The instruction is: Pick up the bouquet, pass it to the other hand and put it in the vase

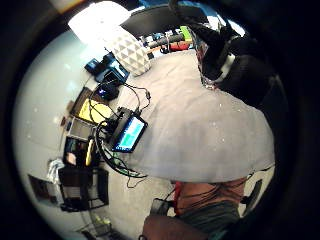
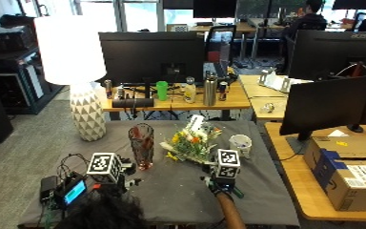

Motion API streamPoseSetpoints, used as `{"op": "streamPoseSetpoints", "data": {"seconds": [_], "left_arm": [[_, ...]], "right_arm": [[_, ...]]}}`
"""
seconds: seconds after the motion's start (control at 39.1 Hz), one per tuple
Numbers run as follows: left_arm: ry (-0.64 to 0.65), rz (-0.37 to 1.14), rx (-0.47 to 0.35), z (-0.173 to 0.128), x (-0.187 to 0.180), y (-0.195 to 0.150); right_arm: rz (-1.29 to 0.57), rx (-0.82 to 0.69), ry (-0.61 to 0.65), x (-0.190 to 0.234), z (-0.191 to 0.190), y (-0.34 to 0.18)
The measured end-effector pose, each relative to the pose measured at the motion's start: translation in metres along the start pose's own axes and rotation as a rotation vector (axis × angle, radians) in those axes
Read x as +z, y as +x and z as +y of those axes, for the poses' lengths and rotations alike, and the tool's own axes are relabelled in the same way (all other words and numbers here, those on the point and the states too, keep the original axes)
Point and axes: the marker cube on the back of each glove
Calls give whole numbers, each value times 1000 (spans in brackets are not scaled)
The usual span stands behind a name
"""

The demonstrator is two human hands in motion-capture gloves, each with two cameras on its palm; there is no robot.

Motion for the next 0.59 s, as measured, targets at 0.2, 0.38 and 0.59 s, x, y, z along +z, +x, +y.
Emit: {"op": "streamPoseSetpoints", "data": {"seconds": [0.2,0.38,0.59], "left_arm": [[-32,4,0,-5,18,-5],[-49,13,3,-3,20,-3],[-59,-2,-5,-5,25,-6]], "right_arm": [[-16,121,-41,46,-39,62],[-34,189,-101,82,-58,87],[-96,284,-174,90,-46,95]]}}
